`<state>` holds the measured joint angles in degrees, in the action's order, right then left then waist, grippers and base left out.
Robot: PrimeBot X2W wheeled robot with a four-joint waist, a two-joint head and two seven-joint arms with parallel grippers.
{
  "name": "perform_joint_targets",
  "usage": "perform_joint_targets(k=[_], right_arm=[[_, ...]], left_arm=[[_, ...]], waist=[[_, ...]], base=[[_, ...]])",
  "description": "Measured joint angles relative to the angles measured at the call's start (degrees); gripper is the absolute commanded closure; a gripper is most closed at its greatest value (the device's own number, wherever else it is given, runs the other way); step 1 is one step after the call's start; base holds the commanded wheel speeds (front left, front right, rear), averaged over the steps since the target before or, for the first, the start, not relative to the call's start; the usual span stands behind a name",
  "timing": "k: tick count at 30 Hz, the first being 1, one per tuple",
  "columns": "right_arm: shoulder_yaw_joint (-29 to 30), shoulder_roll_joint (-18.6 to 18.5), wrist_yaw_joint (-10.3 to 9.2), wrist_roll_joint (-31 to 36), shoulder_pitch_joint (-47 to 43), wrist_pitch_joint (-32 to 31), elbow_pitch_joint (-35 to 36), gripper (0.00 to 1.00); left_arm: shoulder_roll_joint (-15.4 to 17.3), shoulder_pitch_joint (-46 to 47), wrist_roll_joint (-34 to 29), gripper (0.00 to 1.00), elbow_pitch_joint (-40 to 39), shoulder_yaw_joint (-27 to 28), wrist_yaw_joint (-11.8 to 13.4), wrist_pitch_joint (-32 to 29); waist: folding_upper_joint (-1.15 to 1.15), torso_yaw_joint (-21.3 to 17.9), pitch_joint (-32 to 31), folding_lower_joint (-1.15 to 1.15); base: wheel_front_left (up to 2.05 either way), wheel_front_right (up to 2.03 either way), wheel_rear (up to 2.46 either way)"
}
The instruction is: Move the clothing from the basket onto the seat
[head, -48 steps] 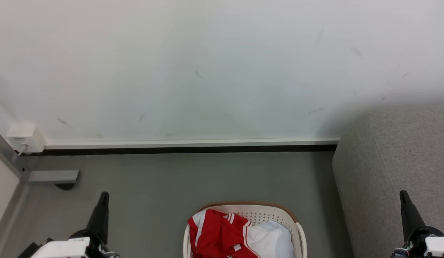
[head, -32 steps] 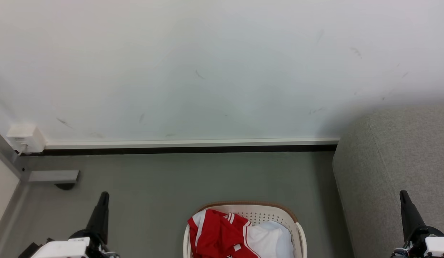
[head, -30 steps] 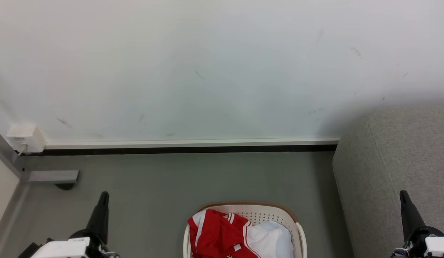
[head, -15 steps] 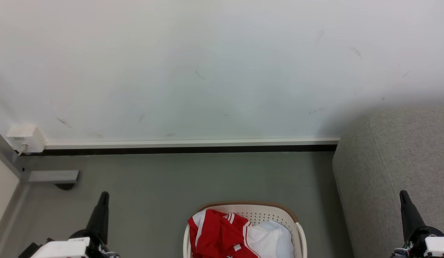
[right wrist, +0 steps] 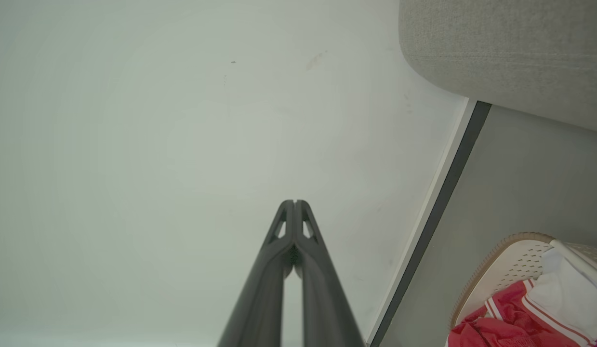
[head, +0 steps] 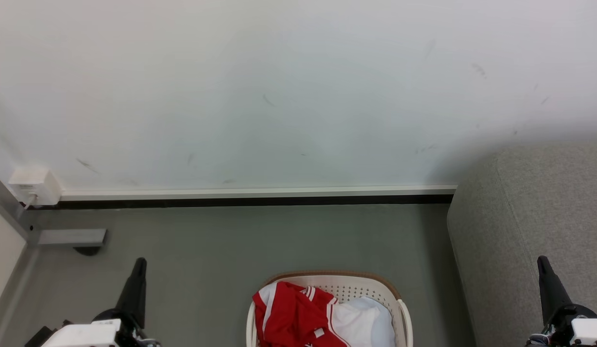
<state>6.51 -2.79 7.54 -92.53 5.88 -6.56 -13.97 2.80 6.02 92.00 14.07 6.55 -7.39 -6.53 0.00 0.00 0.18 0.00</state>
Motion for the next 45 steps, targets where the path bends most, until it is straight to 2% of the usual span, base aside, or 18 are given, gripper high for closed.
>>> perform_joint_targets(k=[16,17,22,31,37,45], right_arm=[[0.0,0.0,0.0,0.0,0.0,0.0,0.0,1.0],[0.0,0.0,0.0,0.0,0.0,0.0,0.0,0.0],[-0.5,0.7,0.0,0.0,-1.8,0.3,-1.6,0.0],[-2.5,0.7,0.0,0.6,-1.8,2.9,0.8,0.0],[-3.5,0.7,0.0,4.9,-1.8,4.5,2.2,0.0],[-4.6,0.7,0.0,14.1,-1.8,6.3,3.6,0.0]], left_arm=[[0.0,0.0,0.0,1.0,0.0,0.0,0.0,0.0],[0.0,0.0,0.0,0.0,0.0,0.0,0.0,0.0],[-0.5,-1.8,0.0,0.0,1.9,-0.2,0.2,0.4],[-0.5,-1.8,-3.1,0.0,0.2,-0.3,0.2,2.9],[-0.5,-1.8,-9.9,0.0,-2.1,-0.3,0.2,4.5],[-0.5,-1.8,-20.6,0.0,-4.2,-1.0,0.2,6.4]], waist=[[0.0,0.0,0.0,0.0],[0.0,0.0,0.0,0.0],[0.0,0.0,0.0,0.0],[0.0,-0.1,0.1,0.0],[0.0,-0.2,0.1,0.0],[0.0,-0.4,0.1,0.0]], base=[[0.0,0.0,0.0],[0.0,0.0,0.0],[0.0,0.0,0.0],[0.0,0.0,0.0],[0.0,0.0,0.0],[0.0,0.0,0.0]])
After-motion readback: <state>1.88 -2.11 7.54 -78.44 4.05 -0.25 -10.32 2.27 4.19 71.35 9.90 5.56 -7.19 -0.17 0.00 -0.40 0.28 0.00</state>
